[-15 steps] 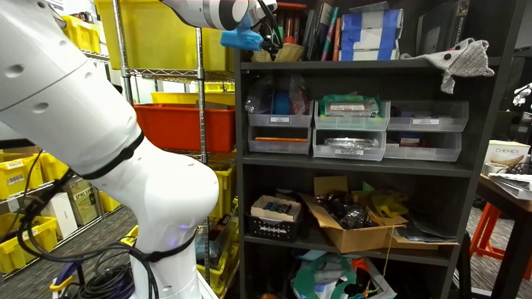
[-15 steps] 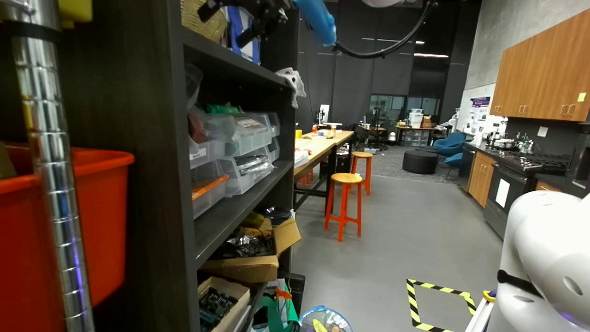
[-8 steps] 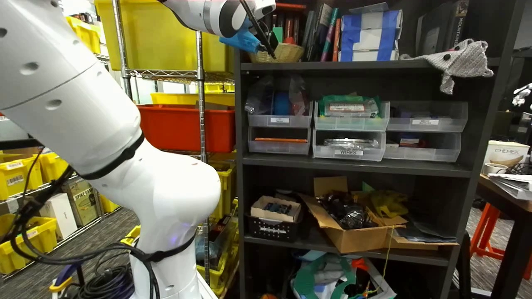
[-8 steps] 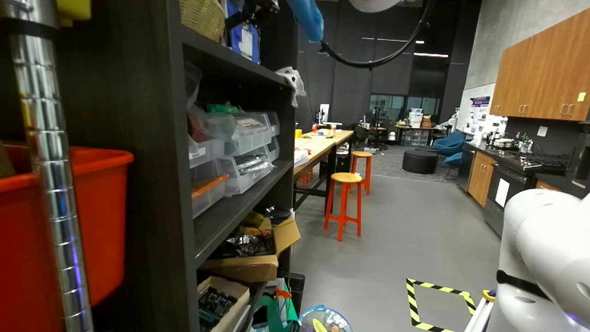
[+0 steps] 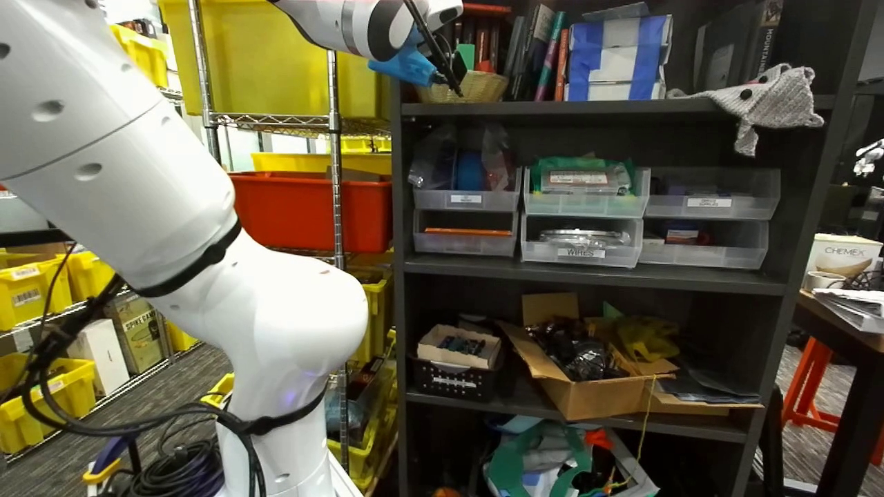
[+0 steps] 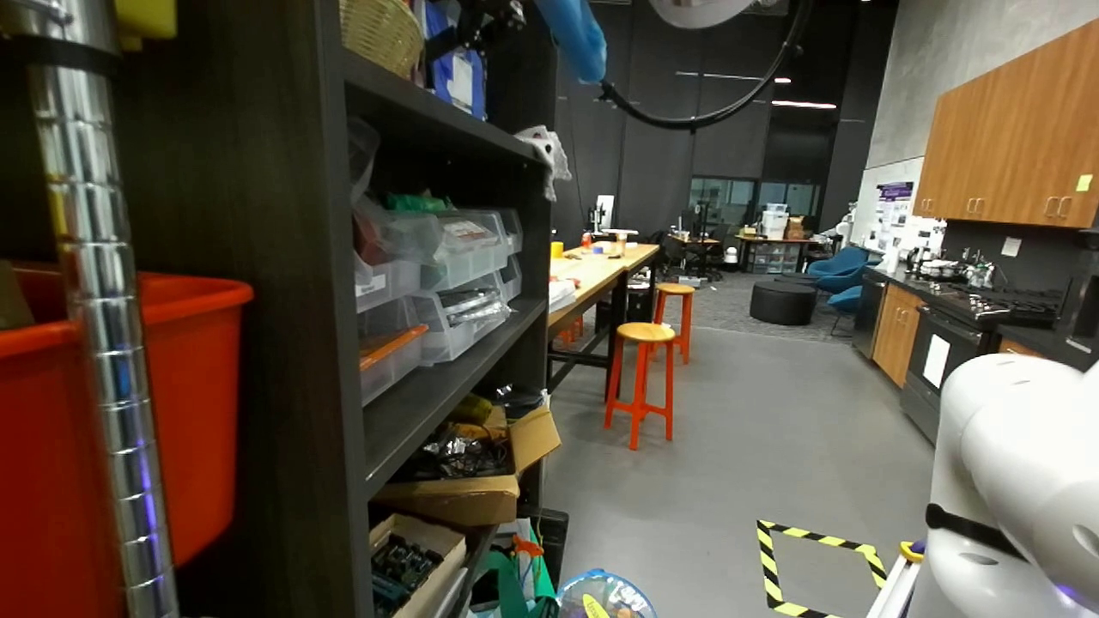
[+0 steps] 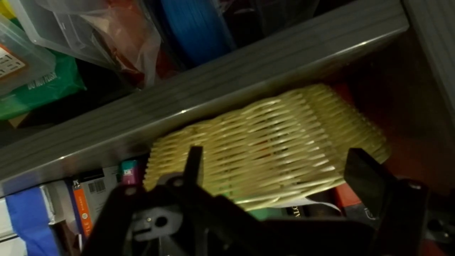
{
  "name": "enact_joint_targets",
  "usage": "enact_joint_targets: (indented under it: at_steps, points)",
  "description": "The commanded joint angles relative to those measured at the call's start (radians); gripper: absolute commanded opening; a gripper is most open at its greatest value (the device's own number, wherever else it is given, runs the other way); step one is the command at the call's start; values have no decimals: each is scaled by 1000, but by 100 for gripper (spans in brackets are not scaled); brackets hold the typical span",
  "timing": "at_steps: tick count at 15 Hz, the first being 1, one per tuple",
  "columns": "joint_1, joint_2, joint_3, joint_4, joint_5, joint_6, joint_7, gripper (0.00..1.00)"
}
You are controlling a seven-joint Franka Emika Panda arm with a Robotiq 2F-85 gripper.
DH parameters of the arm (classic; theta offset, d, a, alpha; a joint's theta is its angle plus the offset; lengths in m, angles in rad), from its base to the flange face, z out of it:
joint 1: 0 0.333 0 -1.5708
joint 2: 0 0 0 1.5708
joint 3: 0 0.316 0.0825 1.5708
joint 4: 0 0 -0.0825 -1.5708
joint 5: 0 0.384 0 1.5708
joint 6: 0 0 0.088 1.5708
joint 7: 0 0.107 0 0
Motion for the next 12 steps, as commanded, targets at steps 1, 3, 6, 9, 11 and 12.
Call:
enact_joint_targets:
  at_steps: [1,3,6,9,11,12]
  points:
    - [11,2,-9,1,-19,1,15,100]
    - [7,-11,1,-44,-41,89,-14,100]
    - [0,-35,-14,-123,-91,234,-26,100]
    - [5,-63,-59,-195,-129,286,-19,100]
    - [10,-85,-94,-234,-145,285,-18,100]
    - [9,-98,-109,-251,-152,283,-18,100]
